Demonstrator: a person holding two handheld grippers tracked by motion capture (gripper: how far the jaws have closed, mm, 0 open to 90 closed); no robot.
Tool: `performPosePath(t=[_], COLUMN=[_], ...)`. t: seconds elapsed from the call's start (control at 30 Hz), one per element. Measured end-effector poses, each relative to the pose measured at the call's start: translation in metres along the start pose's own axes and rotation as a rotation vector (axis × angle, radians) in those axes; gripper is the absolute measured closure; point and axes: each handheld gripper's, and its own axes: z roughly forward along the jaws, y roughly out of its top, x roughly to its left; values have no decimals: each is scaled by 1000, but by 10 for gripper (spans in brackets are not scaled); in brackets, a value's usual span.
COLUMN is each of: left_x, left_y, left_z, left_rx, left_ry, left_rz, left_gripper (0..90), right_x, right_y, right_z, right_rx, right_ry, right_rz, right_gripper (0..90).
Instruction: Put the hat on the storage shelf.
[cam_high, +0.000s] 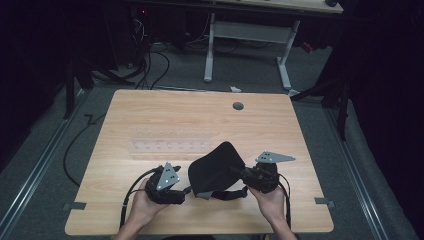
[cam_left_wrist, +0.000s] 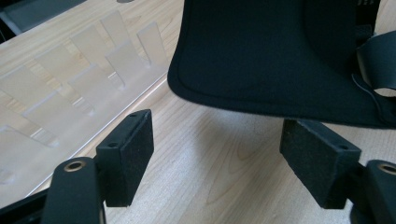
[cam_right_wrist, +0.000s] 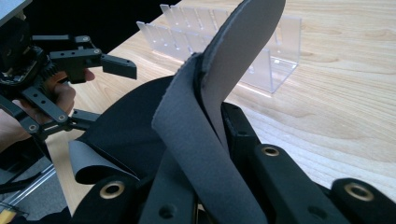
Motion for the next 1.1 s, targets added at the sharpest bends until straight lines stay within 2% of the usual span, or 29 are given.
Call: performPosePath(t=[0.3,0.5,0.77,0.93,1.1], left_x=[-2,-2,-5,-10,-12], left_y=[-2,-2,-4,-1,0], left_z=[1,0,3,3,4], left_rx=[1,8,22,12,9], left_ry=[-10,-15,0,-33,-49], left_rz=[12,20,66,80,66], left_gripper=[284,316,389,439,488], right_x=[6,8,10,13,15], right_y=[4,5,9,12,14], right_z=[8,11,10,13,18], right_rx=[35,37,24,19,17], right_ry=[17,30,66,86,99], right_rz=[0,6,17,14,25], right_gripper=[840,839,839,839,837])
